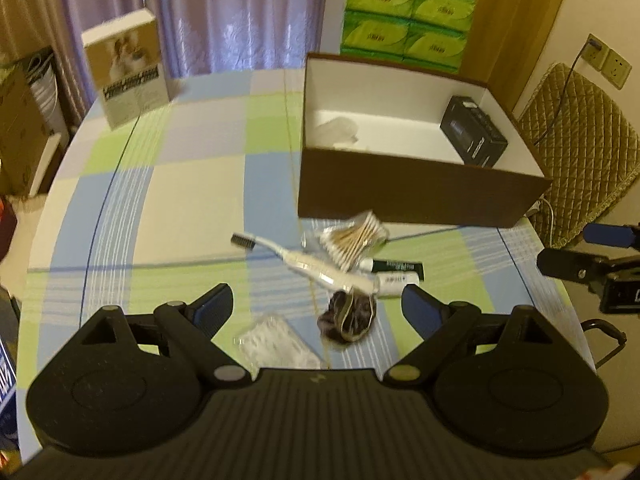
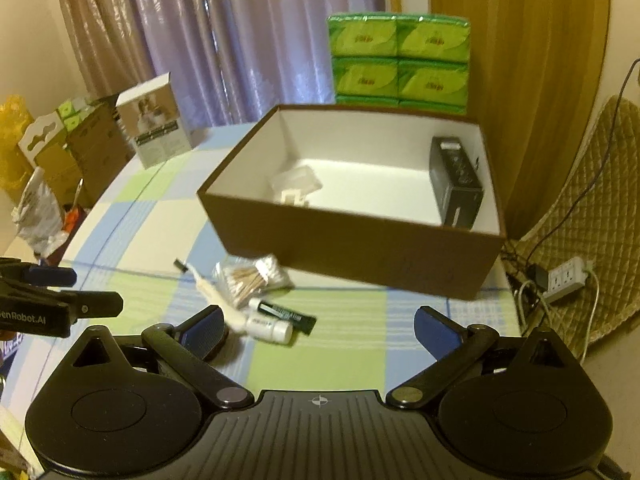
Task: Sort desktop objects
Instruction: 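Withdraw both tools from the box toward the loose toiletries on the table, then grasp the clear floss-pick case with the left tool while the right tool grasps the white pill bottle, then carry the floss case and pill bottle into the box and open both tools, then withdraw both tools from the box back toward the table items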
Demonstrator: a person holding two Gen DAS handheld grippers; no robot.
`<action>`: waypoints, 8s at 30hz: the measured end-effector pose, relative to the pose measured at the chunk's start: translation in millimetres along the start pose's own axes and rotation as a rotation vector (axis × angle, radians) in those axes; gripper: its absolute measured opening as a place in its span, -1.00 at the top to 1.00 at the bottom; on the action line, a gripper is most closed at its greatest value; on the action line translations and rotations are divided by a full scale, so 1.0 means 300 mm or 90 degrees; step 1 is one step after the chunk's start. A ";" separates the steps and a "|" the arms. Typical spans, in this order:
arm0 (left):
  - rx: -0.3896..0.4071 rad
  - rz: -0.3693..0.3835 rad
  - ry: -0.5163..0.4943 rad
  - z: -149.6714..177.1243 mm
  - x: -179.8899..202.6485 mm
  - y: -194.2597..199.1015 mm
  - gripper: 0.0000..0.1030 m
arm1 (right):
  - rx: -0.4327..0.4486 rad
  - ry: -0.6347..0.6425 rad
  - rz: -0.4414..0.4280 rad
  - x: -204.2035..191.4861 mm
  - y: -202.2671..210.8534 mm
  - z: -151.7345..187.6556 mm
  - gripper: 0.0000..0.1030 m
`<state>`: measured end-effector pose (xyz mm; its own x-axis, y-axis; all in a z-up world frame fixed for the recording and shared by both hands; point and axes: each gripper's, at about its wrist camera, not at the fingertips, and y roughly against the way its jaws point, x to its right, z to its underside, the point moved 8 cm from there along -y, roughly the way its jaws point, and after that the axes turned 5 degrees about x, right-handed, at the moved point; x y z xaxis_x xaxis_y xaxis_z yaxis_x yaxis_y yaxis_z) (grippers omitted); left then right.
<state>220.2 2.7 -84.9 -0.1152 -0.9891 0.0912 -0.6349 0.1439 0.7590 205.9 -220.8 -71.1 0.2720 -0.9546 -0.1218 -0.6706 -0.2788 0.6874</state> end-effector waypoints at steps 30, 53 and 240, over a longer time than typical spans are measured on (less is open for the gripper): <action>-0.101 -0.045 0.063 0.292 -0.087 -0.123 -0.73 | -0.108 0.002 -0.012 -0.056 -0.167 0.244 -0.92; -0.111 -0.074 0.047 0.258 -0.146 -0.343 -0.58 | -0.124 -0.045 0.038 0.068 -0.285 0.249 -0.92; -0.067 0.052 -0.168 -0.493 0.336 -0.637 -0.68 | -0.073 0.035 -0.007 0.358 -0.476 -0.284 -0.96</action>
<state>442.9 -128.8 -125.4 -0.3665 -0.9304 -0.0056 -0.5339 0.2053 0.8203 389.6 -274.6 -121.3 0.3185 -0.9434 -0.0927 -0.5843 -0.2724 0.7645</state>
